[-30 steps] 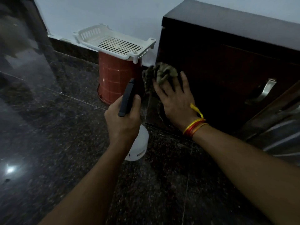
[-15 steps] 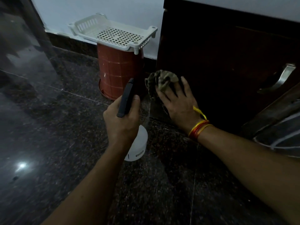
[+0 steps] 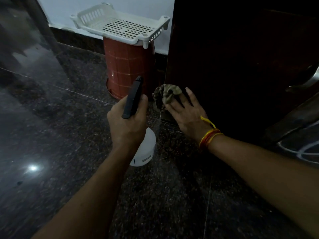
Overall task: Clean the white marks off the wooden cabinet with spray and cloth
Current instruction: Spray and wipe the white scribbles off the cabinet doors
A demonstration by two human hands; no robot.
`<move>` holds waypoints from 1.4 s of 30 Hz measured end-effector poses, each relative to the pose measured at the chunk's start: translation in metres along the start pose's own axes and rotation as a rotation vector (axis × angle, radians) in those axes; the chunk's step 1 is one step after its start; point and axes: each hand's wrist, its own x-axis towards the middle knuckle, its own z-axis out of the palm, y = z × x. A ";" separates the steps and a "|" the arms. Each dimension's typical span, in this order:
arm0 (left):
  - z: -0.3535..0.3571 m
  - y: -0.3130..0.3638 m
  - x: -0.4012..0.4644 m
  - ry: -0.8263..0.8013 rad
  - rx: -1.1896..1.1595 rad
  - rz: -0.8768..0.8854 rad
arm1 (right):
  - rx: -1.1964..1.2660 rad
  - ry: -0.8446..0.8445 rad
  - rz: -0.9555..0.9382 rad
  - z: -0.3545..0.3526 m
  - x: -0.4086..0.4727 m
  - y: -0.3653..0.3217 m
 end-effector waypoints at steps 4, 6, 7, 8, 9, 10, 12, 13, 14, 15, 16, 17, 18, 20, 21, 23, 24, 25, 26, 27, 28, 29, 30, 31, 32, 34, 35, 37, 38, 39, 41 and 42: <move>0.002 0.003 0.002 -0.011 0.012 0.016 | -0.016 -0.066 -0.094 0.011 -0.003 -0.014; -0.001 0.004 0.003 -0.009 0.000 0.017 | -0.052 -0.195 -0.181 0.024 -0.006 -0.030; -0.002 0.003 0.003 -0.009 -0.009 0.019 | -0.060 -0.258 -0.207 0.029 -0.006 -0.038; -0.003 0.003 0.004 -0.010 -0.018 0.022 | -0.071 -0.299 -0.226 0.033 -0.006 -0.043; -0.004 0.004 0.004 -0.009 -0.027 0.024 | -0.087 -0.329 -0.242 0.036 -0.004 -0.047; -0.005 0.005 0.004 -0.007 -0.034 0.023 | -0.106 -0.342 -0.259 0.037 -0.003 -0.048; -0.006 0.008 0.004 0.001 -0.053 0.021 | -0.132 -0.330 -0.284 0.036 -0.002 -0.045; -0.006 0.009 0.005 0.005 -0.064 0.022 | -0.147 -0.323 -0.289 0.037 -0.004 -0.043; -0.005 0.010 0.005 0.007 -0.073 0.022 | -0.155 -0.320 -0.307 0.037 -0.008 -0.040; -0.004 0.012 0.004 0.005 -0.080 0.024 | -0.153 -0.320 -0.329 0.040 -0.015 -0.034; -0.002 0.013 0.004 0.003 -0.078 0.029 | -0.133 -0.317 -0.343 0.045 -0.024 -0.027; 0.000 0.015 0.004 0.000 -0.068 0.038 | -0.108 -0.297 -0.356 0.051 -0.035 -0.019; 0.001 0.017 0.003 -0.007 -0.053 0.046 | -0.099 -0.279 -0.363 0.053 -0.046 -0.011; 0.003 0.021 0.000 -0.012 -0.043 0.045 | -0.036 -0.178 -0.341 0.061 -0.070 0.004; 0.004 0.023 -0.001 -0.013 -0.044 0.041 | -0.013 -0.152 -0.325 0.065 -0.080 0.009; 0.006 0.025 -0.002 -0.026 -0.037 0.035 | -0.005 -0.120 -0.302 0.068 -0.096 0.018; 0.006 0.026 -0.003 -0.033 -0.032 0.034 | -0.004 -0.102 -0.306 0.067 -0.100 0.020; 0.006 0.027 -0.004 -0.039 -0.028 0.035 | 0.013 -0.093 -0.301 0.065 -0.101 0.020; 0.007 0.028 -0.004 -0.044 -0.023 0.034 | 0.024 -0.107 -0.293 0.064 -0.100 0.020; 0.006 0.028 -0.004 -0.048 -0.023 0.033 | 0.024 -0.122 -0.284 0.062 -0.097 0.019; 0.006 0.029 -0.004 -0.050 -0.026 0.032 | 0.009 -0.126 -0.278 0.058 -0.091 0.016; 0.005 0.030 -0.004 -0.049 -0.028 0.031 | -0.008 -0.138 -0.281 0.052 -0.082 0.012; 0.004 0.031 -0.003 -0.048 -0.028 0.032 | -0.044 -0.171 -0.292 0.048 -0.072 0.007; 0.003 0.031 -0.003 -0.046 -0.028 0.034 | -0.066 -0.188 -0.303 0.047 -0.061 0.000; 0.002 0.031 -0.003 -0.042 -0.034 0.033 | -0.067 -0.224 -0.309 0.043 -0.049 -0.007; -0.001 0.030 -0.004 -0.031 -0.043 0.020 | -0.102 -0.308 -0.291 0.031 -0.026 -0.021; -0.002 0.030 -0.004 -0.029 -0.042 0.013 | -0.123 -0.312 -0.300 0.025 -0.018 -0.027; -0.005 0.028 -0.003 -0.031 -0.040 0.012 | -0.151 -0.316 -0.328 0.018 -0.009 -0.034; -0.006 0.026 -0.002 -0.031 -0.036 0.015 | -0.147 -0.322 -0.332 0.017 -0.007 -0.034; -0.006 0.025 -0.002 -0.030 -0.030 0.015 | -0.138 -0.318 -0.333 0.016 -0.007 -0.032; -0.005 0.024 -0.001 -0.028 -0.032 0.017 | -0.085 -0.290 -0.302 0.013 -0.009 -0.024; -0.004 0.024 -0.001 -0.028 -0.039 0.021 | -0.043 -0.264 -0.274 0.011 -0.010 -0.018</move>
